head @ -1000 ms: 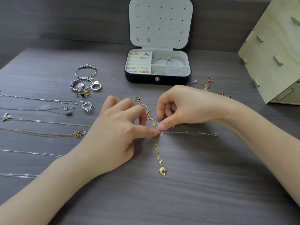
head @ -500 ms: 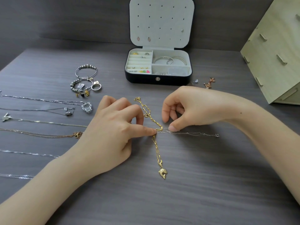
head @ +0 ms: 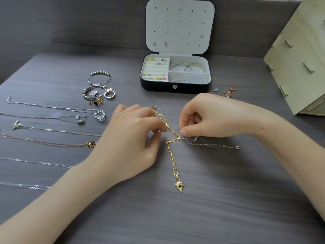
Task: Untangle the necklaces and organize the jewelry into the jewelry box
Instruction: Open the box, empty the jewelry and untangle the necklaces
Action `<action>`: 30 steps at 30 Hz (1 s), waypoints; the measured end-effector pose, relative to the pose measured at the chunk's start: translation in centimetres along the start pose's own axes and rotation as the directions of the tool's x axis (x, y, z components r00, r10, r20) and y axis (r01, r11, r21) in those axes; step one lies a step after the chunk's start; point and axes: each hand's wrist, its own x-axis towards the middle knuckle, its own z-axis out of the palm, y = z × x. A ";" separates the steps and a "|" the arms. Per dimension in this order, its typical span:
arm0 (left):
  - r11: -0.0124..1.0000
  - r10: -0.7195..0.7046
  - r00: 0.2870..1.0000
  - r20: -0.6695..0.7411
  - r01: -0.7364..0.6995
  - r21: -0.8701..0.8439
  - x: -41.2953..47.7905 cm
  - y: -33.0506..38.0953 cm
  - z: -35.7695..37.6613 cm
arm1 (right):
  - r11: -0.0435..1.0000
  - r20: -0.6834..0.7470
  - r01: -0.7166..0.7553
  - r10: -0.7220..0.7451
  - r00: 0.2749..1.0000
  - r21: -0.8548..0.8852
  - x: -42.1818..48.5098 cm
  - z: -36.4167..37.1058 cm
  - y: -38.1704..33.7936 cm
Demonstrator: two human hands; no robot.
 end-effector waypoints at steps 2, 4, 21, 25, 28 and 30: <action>0.997 -0.072 0.997 0.019 0.072 -0.023 0.5 0.3 0.3 | 0.998 -0.014 0.012 -0.013 1.000 -0.054 -0.1 0.2 -0.3; 0.989 -0.129 0.988 0.085 0.135 -0.066 1.0 0.5 0.6 | 0.992 -0.024 0.021 -0.024 0.999 -0.121 -0.2 0.5 -0.6; 0.983 -0.154 0.958 0.240 0.173 -0.060 2.4 1.4 0.7 | 0.989 -0.065 -0.072 0.064 0.996 -0.129 -0.2 0.3 -0.5; 0.986 -0.160 0.957 0.242 0.167 -0.010 2.7 1.8 0.8 | 0.990 -0.093 -0.076 0.065 0.994 -0.118 -0.1 0.5 -0.4; 0.988 -0.152 0.953 0.262 0.142 0.058 3.0 2.0 0.8 | 0.992 -0.107 -0.069 0.058 0.993 -0.102 -0.1 0.5 -0.4; 0.989 -0.138 0.949 0.283 0.118 0.088 3.0 2.1 0.9 | 0.993 -0.097 -0.061 0.052 0.994 -0.100 -0.1 0.4 -0.4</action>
